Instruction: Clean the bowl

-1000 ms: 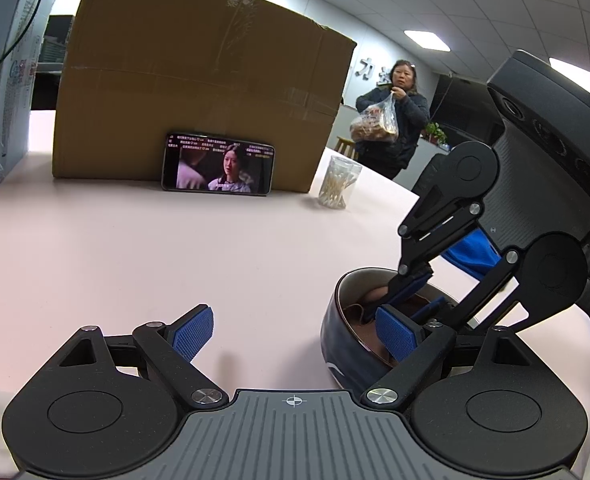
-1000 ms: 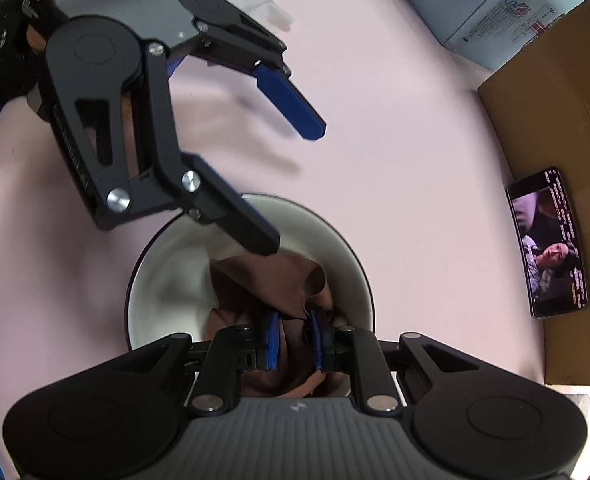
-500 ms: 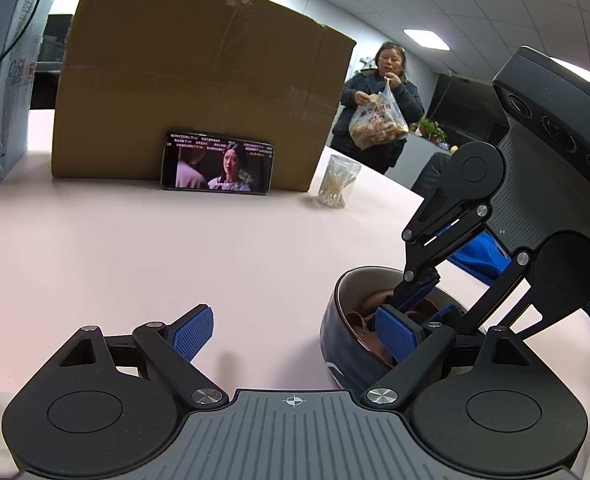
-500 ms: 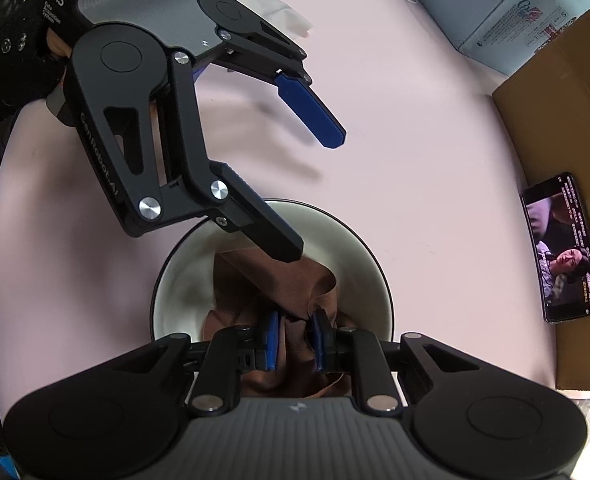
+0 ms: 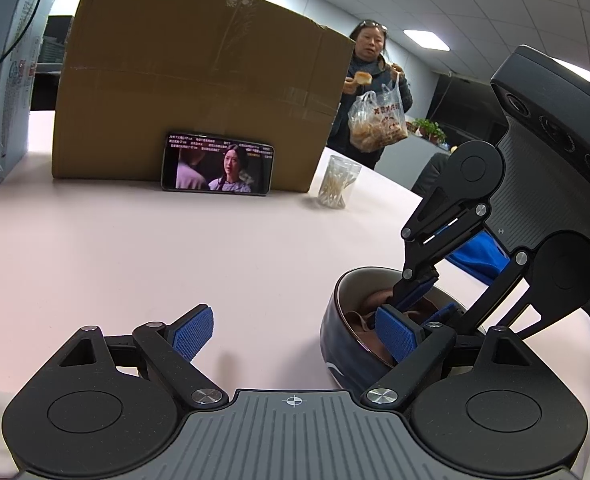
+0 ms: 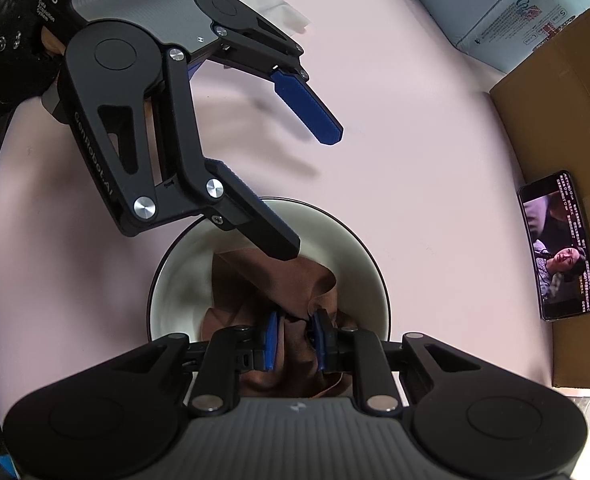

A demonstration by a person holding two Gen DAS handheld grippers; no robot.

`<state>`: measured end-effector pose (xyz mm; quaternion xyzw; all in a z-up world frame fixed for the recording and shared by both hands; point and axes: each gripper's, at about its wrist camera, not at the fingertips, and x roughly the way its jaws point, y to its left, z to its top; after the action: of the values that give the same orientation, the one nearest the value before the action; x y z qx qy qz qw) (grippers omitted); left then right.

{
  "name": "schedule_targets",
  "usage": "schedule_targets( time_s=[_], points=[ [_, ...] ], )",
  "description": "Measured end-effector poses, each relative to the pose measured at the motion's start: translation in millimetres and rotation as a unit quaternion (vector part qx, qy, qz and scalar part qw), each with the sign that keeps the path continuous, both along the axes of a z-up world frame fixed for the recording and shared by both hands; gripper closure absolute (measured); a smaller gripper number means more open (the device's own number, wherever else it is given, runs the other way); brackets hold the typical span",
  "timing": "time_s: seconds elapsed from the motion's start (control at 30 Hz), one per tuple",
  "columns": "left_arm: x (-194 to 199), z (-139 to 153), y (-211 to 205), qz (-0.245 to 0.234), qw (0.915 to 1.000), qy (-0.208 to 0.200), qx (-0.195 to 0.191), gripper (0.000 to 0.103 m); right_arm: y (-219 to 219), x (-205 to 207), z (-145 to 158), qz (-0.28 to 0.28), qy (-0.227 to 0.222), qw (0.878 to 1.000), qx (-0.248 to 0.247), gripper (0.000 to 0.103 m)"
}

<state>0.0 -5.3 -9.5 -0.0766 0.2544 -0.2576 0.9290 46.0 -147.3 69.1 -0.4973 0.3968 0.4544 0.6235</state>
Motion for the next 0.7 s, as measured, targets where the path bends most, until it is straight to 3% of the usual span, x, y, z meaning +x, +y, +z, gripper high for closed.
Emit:
schedule_targets(
  time_s=[0.33, 0.7],
  points=[
    [0.3, 0.2, -1.7, 0.002, 1.0, 0.001, -0.001, 0.013, 5.9, 3.8, 0.2, -0.005, -0.002, 1.0, -0.013, 0.07],
    [0.2, -0.4, -0.9, 0.002, 1.0, 0.004, -0.003, 0.013, 8.9, 1.6, 1.3, -0.01, -0.004, 1.0, -0.026, 0.065]
  ],
)
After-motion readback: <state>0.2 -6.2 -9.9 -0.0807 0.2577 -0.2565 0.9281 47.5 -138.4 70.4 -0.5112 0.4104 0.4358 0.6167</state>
